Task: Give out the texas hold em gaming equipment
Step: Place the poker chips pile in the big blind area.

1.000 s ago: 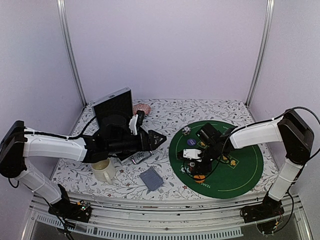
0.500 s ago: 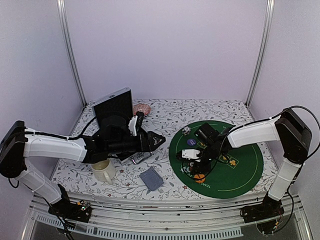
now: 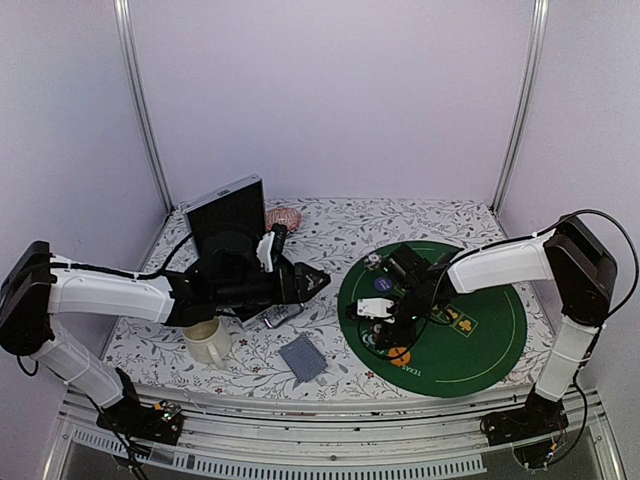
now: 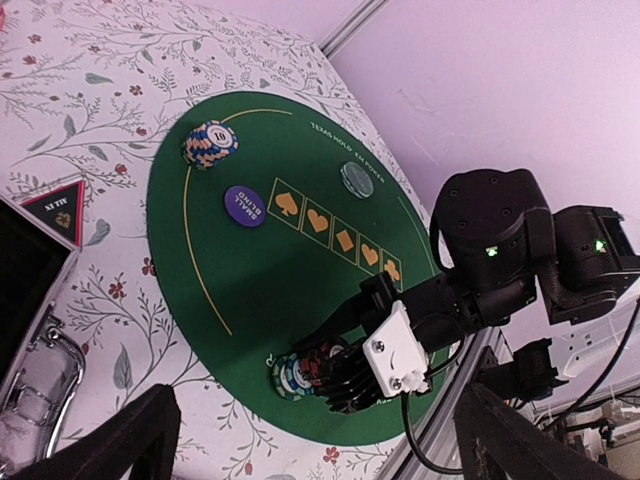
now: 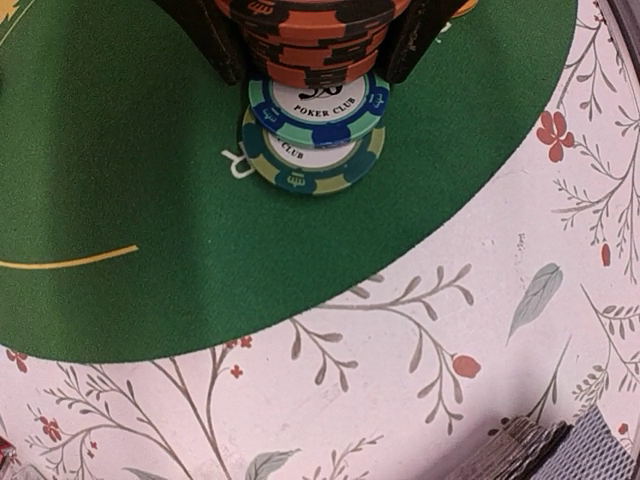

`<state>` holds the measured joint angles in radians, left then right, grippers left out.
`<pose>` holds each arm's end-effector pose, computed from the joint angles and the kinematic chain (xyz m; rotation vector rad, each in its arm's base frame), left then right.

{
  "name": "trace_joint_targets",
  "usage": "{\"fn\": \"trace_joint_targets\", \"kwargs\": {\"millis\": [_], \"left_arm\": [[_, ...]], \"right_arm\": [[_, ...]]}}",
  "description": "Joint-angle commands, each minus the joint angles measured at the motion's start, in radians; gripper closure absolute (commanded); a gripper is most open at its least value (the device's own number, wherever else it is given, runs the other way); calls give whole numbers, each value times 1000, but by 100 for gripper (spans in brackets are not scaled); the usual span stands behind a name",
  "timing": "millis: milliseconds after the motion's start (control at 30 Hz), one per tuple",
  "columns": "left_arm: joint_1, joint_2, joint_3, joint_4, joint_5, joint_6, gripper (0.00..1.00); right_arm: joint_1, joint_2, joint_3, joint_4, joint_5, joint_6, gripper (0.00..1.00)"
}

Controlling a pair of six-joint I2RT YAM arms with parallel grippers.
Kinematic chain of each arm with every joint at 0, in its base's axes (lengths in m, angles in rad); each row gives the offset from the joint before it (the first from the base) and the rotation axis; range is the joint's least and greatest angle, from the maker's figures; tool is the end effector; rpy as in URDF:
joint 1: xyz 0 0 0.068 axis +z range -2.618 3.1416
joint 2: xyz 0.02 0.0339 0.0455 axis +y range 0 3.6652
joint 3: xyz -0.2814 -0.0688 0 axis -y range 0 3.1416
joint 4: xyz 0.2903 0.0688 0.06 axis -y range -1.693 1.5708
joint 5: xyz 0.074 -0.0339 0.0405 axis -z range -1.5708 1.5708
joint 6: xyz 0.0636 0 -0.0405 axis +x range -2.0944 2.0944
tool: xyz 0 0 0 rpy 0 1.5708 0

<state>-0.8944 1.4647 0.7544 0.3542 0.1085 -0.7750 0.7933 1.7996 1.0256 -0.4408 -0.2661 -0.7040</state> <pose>0.2313 -0.2991 0.2017 0.2068 2.1158 -1.1716 0.2550 0.2829 0.1007 -1.9360 1.9857 0.3930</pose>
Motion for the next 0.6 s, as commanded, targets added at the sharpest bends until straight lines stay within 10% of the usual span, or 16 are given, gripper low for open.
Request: {"fn": "trace_joint_targets", "kwargs": {"millis": [0,567], "left_arm": [[15,5,-7,2,8,3,2],[30,-20,-12,-28,-4,15,2]], "right_arm": [[24,49,38,10,-27,-3,69],[35,115,113,12,-41,-11,69]]}}
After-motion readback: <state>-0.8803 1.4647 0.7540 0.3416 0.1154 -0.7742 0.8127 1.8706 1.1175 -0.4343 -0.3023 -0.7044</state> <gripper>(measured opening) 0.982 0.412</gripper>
